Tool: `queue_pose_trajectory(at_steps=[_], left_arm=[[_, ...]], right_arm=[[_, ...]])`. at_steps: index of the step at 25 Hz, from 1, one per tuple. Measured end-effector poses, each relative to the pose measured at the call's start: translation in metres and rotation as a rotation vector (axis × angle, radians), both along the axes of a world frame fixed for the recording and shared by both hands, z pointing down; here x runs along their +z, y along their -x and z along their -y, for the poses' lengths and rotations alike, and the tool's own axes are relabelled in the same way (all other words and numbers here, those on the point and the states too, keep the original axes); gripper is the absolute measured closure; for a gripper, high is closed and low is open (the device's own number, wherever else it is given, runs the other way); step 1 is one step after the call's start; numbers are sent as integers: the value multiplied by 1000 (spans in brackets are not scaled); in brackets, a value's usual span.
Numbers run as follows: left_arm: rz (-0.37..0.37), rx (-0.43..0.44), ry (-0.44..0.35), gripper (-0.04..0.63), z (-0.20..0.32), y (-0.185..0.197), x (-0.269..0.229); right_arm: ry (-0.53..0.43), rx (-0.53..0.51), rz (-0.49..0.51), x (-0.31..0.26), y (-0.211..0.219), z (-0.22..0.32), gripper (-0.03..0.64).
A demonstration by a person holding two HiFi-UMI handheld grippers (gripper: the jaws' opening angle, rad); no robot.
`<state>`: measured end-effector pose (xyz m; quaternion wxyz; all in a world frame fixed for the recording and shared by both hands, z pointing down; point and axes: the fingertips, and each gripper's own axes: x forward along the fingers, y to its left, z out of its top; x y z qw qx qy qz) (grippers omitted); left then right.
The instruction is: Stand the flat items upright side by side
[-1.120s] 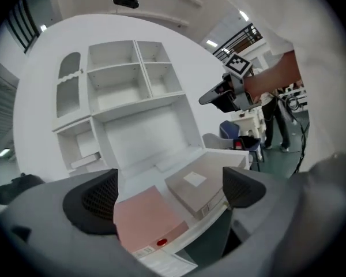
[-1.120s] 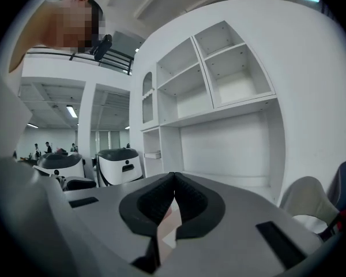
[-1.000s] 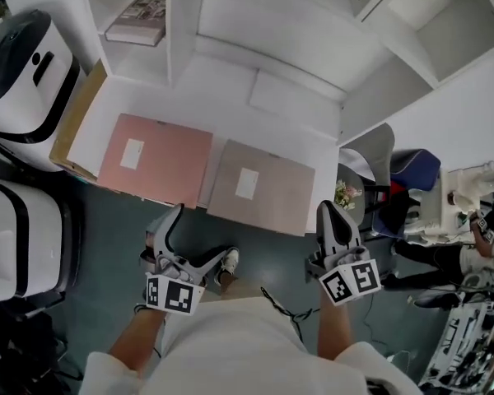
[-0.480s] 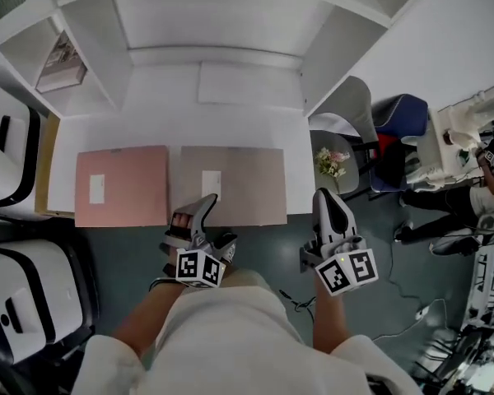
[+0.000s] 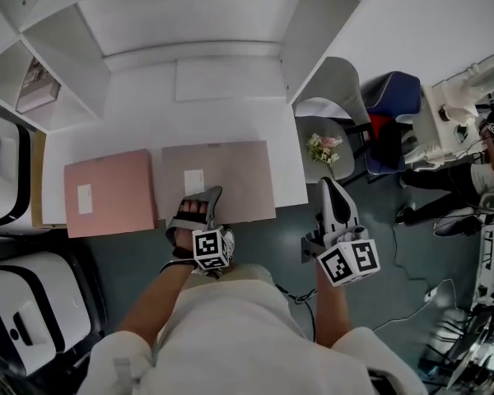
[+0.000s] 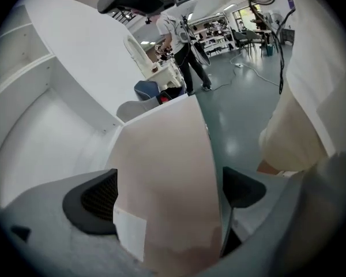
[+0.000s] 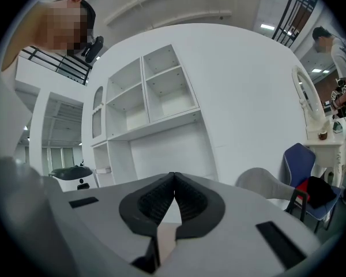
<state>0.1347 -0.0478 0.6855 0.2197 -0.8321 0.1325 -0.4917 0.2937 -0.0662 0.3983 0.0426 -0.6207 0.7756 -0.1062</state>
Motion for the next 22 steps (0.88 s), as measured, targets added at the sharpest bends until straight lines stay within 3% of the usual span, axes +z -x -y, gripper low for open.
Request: queue_pose_trajectory(at_steps=[11, 18, 22], left_arm=[[162, -17, 10, 32, 10, 0, 33], [101, -38, 33, 75, 6, 0, 29], [-8, -49, 46, 128, 1, 1, 16]], right_arm=[[39, -28, -18, 10, 5, -5, 614], [21, -46, -25, 3, 11, -6, 614], [8, -45, -28, -3, 10, -6, 614]])
